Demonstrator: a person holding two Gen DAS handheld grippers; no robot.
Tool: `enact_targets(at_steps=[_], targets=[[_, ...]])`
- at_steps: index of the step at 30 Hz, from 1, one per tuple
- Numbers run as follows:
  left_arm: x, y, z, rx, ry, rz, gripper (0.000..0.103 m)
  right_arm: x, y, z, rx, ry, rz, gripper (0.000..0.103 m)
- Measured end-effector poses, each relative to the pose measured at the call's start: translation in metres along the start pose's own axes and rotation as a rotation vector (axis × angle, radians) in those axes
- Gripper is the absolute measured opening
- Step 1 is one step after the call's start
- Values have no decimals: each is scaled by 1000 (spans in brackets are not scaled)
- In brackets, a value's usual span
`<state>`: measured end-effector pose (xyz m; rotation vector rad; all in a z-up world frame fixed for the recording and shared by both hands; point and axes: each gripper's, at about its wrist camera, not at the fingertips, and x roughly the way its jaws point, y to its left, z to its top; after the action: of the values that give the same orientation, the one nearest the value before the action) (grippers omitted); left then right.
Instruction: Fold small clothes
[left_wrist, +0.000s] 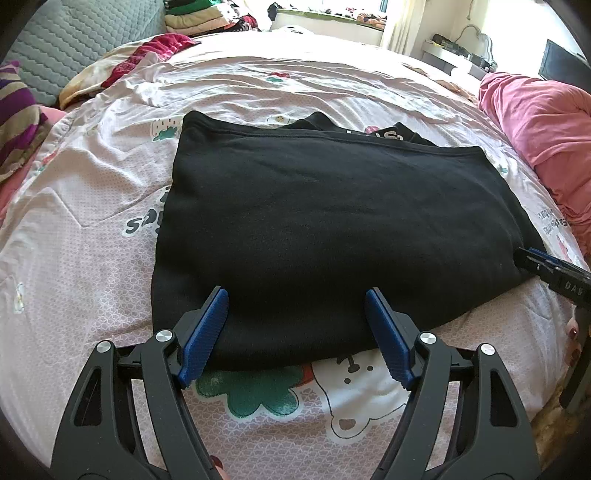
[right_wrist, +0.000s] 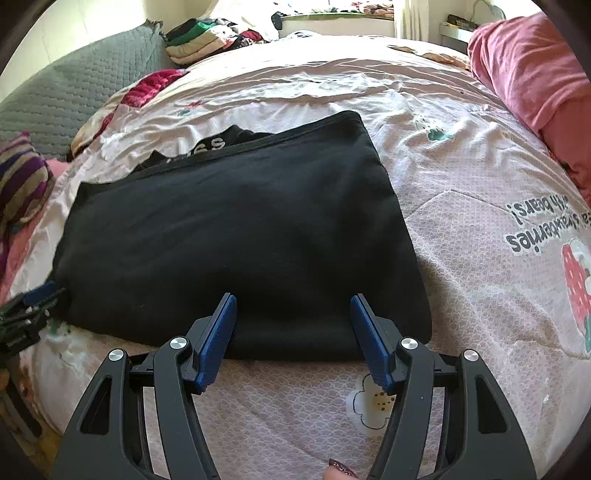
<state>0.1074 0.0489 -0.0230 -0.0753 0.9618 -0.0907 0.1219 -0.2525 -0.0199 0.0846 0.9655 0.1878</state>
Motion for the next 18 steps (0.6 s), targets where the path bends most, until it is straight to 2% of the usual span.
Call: enact_targets(at_steps=[7, 10, 11, 12, 13, 16, 18], targets=[[-5, -2, 2, 0, -5, -5, 70, -10, -2, 3, 21, -27, 19, 63], [-10, 0, 2, -13, -13, -31, 71, -15, 4, 3, -3, -51, 23, 63], [-12, 1, 2, -21, -17, -44, 71, -18, 8, 4, -17, -64, 35, 66], [-14, 2, 3, -27, -19, -55, 72, -20, 10, 4, -26, -74, 40, 86], [-16, 3, 3, -35, -23, -69, 72, -24, 14, 3, -34, -103, 36, 93], [-22, 8, 5, -61, -36, -95, 72, -33, 26, 3, -89, -148, 29, 94], [-26, 11, 6, -72, -51, -82, 82, -36, 35, 2, -140, -171, 4, 94]])
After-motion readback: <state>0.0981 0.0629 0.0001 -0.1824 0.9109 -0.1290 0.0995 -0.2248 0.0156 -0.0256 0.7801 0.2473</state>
